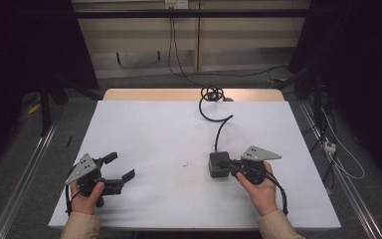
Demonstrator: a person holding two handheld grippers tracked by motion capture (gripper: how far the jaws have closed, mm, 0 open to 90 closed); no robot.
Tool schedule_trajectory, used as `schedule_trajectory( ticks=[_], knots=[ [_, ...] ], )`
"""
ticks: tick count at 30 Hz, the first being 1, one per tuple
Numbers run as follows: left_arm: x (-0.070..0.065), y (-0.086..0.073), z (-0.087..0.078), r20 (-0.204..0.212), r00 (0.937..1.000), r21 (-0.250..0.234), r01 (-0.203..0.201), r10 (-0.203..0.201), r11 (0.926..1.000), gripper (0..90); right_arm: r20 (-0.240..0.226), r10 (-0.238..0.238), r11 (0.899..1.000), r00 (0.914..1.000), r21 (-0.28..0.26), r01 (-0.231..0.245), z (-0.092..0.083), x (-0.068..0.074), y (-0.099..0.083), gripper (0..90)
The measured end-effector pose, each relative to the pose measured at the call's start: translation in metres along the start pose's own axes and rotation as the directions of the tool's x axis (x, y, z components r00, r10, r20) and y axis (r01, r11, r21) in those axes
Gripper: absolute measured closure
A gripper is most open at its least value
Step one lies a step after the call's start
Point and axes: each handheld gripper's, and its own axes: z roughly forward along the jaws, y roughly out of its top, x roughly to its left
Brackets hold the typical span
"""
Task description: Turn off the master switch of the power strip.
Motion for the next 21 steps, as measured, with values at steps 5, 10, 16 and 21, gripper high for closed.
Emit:
schedule_trajectory(
  ticks=[5, 10, 16, 21],
  knots=[
    [0.0000, 0.0000, 0.0000, 0.001, 1.0000, 0.002, 0.000, 0.000, 1.0000, 4.8, 0.002, -0.001, 1.000, 1.0000, 0.001, 0.001, -0.0002, -0.0001, 0.0001, 90.0],
    [-0.0001, 0.0000, 0.0001, 0.002, 1.0000, 0.001, 0.000, 0.000, 1.0000, 4.9, 0.007, -0.008, 1.000, 0.9999, 0.002, 0.008, -0.0002, -0.0003, -0.0002, 90.0],
    [0.0000, 0.0000, 0.0000, 0.001, 1.0000, 0.001, 0.000, 0.000, 1.0000, 4.9, 0.006, -0.012, 1.000, 0.9999, 0.006, 0.012, 0.0009, -0.0004, -0.0012, 90.0],
    [0.0001, 0.0000, 0.0000, 0.001, 1.0000, 0.002, 0.000, 0.000, 1.0000, 4.9, 0.007, -0.015, 1.000, 0.9999, 0.008, 0.015, 0.0014, -0.0001, -0.0016, 90.0]
  ],
)
